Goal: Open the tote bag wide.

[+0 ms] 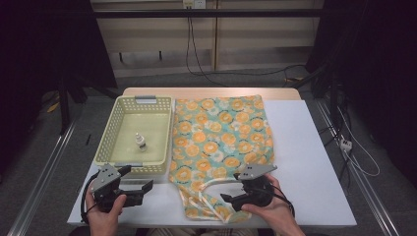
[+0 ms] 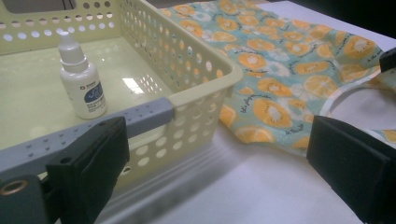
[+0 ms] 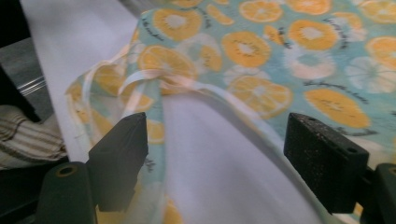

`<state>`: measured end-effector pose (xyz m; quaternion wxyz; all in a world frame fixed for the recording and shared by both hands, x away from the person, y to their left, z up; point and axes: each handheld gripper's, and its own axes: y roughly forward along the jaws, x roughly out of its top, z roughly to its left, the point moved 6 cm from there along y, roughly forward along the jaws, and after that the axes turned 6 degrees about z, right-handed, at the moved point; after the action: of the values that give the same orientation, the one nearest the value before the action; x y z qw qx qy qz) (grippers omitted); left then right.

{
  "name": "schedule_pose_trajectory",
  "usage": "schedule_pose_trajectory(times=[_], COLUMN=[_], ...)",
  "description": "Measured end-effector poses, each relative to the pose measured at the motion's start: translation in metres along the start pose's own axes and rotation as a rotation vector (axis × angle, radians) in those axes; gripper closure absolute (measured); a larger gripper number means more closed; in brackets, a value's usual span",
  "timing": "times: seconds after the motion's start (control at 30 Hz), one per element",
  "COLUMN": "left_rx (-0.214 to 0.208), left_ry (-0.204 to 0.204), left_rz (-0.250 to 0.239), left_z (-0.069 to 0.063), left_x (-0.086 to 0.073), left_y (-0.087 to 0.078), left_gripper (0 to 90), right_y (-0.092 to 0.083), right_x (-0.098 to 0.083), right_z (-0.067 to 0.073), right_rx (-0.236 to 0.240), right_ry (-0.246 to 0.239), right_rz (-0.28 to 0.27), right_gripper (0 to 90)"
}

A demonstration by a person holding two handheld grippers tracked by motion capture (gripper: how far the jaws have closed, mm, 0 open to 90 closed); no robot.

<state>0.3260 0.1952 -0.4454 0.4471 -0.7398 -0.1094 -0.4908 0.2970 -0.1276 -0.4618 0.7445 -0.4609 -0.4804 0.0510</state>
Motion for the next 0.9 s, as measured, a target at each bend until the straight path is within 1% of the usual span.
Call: schedule_pose_trajectory(times=[0.03,0.07,0.1,0.13,0.17,0.2,0.27,0.3,0.33,0.43,0.47,0.53,0.6,0.63,0.67,0.7,0.73,0.77,0.8,0.83,0.9], left_rx=[-0.001,-0.001,0.003,0.003,0.001,0.000,0.000,0.000,0.001,-0.001,0.000,-0.006,-0.003,-0.003,-0.001,-0.002,-0.003,-0.002,0.001,-0.002,-0.001], left_ry=[-0.001,0.000,0.000,0.001,0.001,0.003,0.001,0.007,0.008,0.010,0.012,0.012,0.020,0.022,0.020,0.018,0.019,0.020,0.021,0.015,0.017], left_rz=[-0.002,-0.003,-0.002,0.001,0.001,-0.001,-0.005,0.000,-0.002,-0.002,0.000,-0.001,-0.001,-0.001,-0.001,-0.001,0.001,0.001,0.003,-0.002,0.000], left_z=[0.000,0.000,0.000,0.000,0.000,-0.001,-0.001,0.000,0.000,0.000,0.000,-0.001,-0.001,-0.001,0.000,0.000,-0.001,-0.001,-0.001,-0.001,-0.001], left_x=[0.000,0.000,0.000,0.000,0.000,0.000,0.000,-0.001,0.000,0.000,-0.001,-0.001,-0.001,-0.001,-0.001,-0.001,-0.001,-0.001,-0.001,-0.002,-0.002], left_y=[0.000,0.000,0.000,0.000,0.000,-0.001,-0.001,-0.001,-0.001,-0.001,-0.001,-0.001,-0.001,-0.001,-0.002,-0.001,-0.001,-0.001,-0.001,-0.002,-0.002], left_gripper=[5.7,5.7,5.7,5.7,5.7,5.7,5.7,5.7,5.7,5.7,5.7,5.7,5.7,5.7,5.7,5.8,5.8,5.8,5.8,5.8,5.8], right_y=[0.004,0.004,0.007,0.009,0.009,0.012,0.015,0.015,0.019,0.027,0.027,0.031,0.033,0.033,0.033,0.032,0.032,0.032,0.032,0.032,0.029], right_x=[0.000,0.000,-0.001,-0.001,-0.001,-0.002,-0.003,-0.003,-0.003,-0.007,-0.007,-0.012,-0.015,-0.015,-0.016,-0.016,-0.016,-0.016,-0.016,-0.015,-0.012], right_z=[0.005,0.005,0.009,0.012,0.012,0.017,0.022,0.022,0.028,0.033,0.033,0.033,0.032,0.032,0.029,0.027,0.027,0.025,0.024,0.024,0.023], right_rx=[0.012,0.012,0.031,0.039,0.039,0.062,0.085,0.085,0.106,0.119,0.119,0.131,0.127,0.127,0.113,0.113,0.113,0.129,0.127,0.139,0.133], right_ry=[-0.012,-0.012,-0.028,-0.041,-0.041,-0.050,-0.063,-0.063,-0.065,-0.085,-0.085,-0.083,-0.077,-0.077,-0.074,-0.071,-0.071,-0.065,-0.058,-0.054,-0.044], right_rz=[0.018,0.018,0.037,0.049,0.049,0.065,0.079,0.079,0.094,0.134,0.134,0.168,0.188,0.188,0.180,0.181,0.181,0.177,0.174,0.169,0.145], right_gripper=[22.9,22.9,28.0,30.0,30.0,31.5,33.4,33.4,34.6,37.9,37.9,44.5,52.0,52.0,61.2,68.5,68.5,78.2,82.2,84.2,88.3])
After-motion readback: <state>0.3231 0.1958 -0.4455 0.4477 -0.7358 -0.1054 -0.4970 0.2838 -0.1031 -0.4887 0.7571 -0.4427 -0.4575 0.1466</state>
